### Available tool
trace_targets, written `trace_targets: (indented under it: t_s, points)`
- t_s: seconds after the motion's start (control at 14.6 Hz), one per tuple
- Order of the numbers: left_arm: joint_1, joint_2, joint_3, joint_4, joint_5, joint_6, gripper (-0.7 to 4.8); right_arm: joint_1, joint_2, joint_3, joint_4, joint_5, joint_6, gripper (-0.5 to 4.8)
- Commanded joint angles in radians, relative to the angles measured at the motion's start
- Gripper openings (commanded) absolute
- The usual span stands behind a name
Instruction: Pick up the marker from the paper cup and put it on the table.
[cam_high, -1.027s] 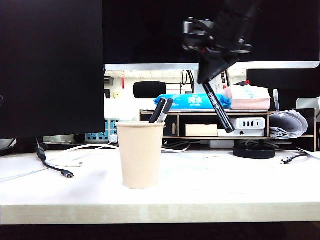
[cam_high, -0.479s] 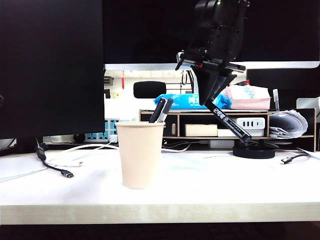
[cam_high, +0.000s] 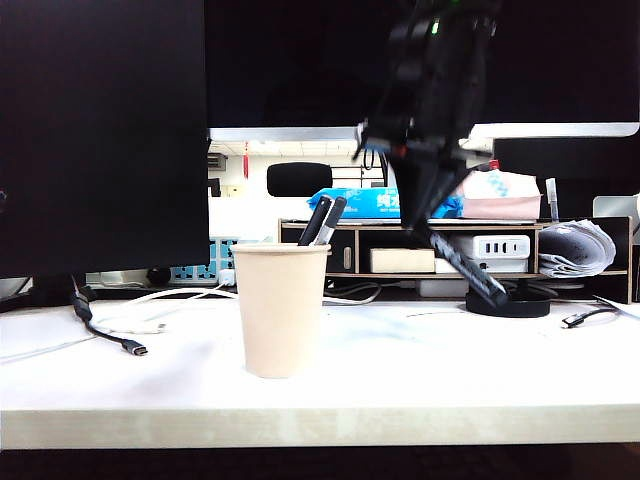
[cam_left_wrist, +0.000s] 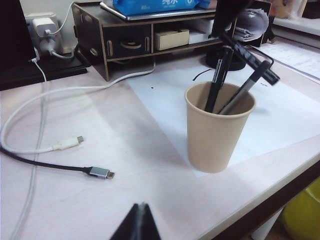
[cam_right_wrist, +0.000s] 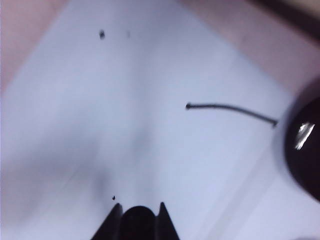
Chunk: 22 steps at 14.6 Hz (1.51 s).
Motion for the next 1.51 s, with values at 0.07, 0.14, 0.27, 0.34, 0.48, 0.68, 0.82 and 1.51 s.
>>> trace_targets:
  t_s: [0.07, 0.14, 0.27, 0.34, 0.48, 0.68, 0.82, 1.51]
  points:
    - [0.001, 0.000, 0.000, 0.005, 0.004, 0.004, -0.04, 0.001, 0.037, 0.005, -0.019, -0.001, 0.020, 0.08]
    - [0.001, 0.000, 0.000, 0.005, 0.004, 0.004, -0.04, 0.001, 0.047, 0.005, -0.019, -0.001, 0.020, 0.08]
    - [0.001, 0.000, 0.000, 0.005, 0.004, 0.004, -0.04, 0.001, 0.056, 0.005, -0.013, 0.000, 0.020, 0.08]
    - [0.001, 0.000, 0.000, 0.005, 0.004, 0.004, -0.04, 0.001, 0.057, 0.005, -0.011, 0.000, 0.020, 0.08]
    - [0.001, 0.000, 0.000, 0.005, 0.003, 0.004, -0.04, 0.001, 0.063, 0.005, -0.006, 0.000, 0.019, 0.08]
    - [0.001, 0.000, 0.000, 0.005, 0.004, 0.004, -0.04, 0.001, 0.063, 0.005, 0.022, 0.000, 0.019, 0.14]
    - [0.001, 0.000, 0.000, 0.005, 0.004, 0.004, -0.04, 0.001, 0.063, 0.005, 0.036, 0.000, 0.019, 0.17]
    - [0.001, 0.000, 0.000, 0.005, 0.004, 0.004, -0.04, 0.001, 0.058, 0.063, -0.071, 0.010, -0.011, -0.07]
